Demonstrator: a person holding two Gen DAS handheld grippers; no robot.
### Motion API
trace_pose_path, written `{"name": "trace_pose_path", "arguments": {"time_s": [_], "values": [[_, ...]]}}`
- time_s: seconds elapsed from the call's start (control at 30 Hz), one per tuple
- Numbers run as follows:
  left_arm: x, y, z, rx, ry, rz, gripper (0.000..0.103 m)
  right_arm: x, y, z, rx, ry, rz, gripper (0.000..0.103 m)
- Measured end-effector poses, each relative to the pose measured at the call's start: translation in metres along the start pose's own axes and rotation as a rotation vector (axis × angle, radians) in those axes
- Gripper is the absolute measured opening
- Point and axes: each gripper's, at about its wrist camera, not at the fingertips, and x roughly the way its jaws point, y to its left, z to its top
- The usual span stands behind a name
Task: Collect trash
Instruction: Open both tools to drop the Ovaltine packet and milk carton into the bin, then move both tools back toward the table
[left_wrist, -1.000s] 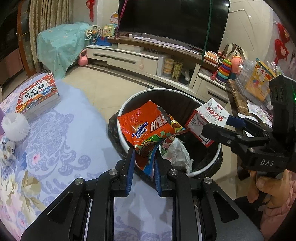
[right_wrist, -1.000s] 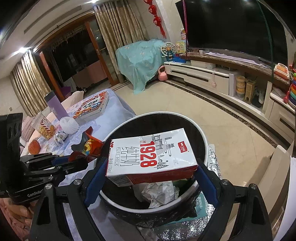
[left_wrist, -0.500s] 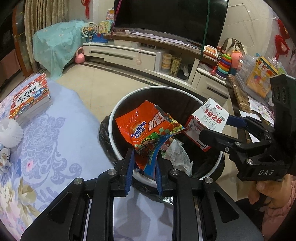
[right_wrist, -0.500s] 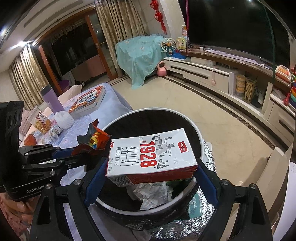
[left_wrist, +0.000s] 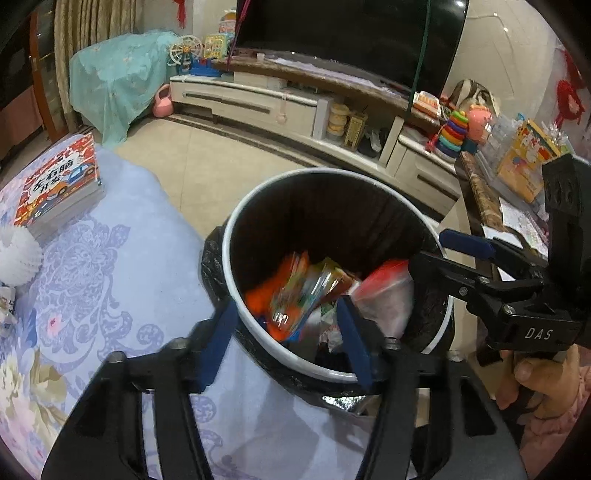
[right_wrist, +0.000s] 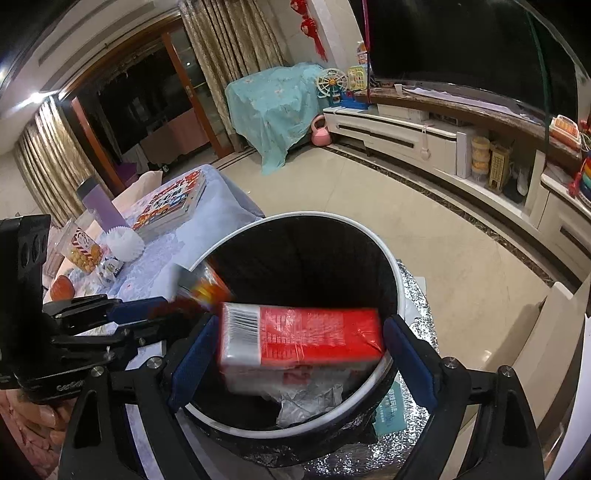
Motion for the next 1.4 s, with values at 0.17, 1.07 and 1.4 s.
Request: {"name": "trace_pose_path", "arguments": {"time_s": [0.17,1.07,1.4], "values": [[-0.008,0.006,-0.007,-0.002,-0.017,0.010,0.057,-0.007,-0.002,-0.001,0.016,-0.017,-0.004,0.091],[-0.104,0.146,-0.132,-0.413,-0.114,0.185,0.075,-0.023,0.104,-0.027,0.013,-0.088,0.171,0.101],[-0.128,0.190,-0.170,-0.519,-0.124,0.252,0.076,0.012,0.176,-0.042,-0.049,-0.018,0.263,0.101]]}}
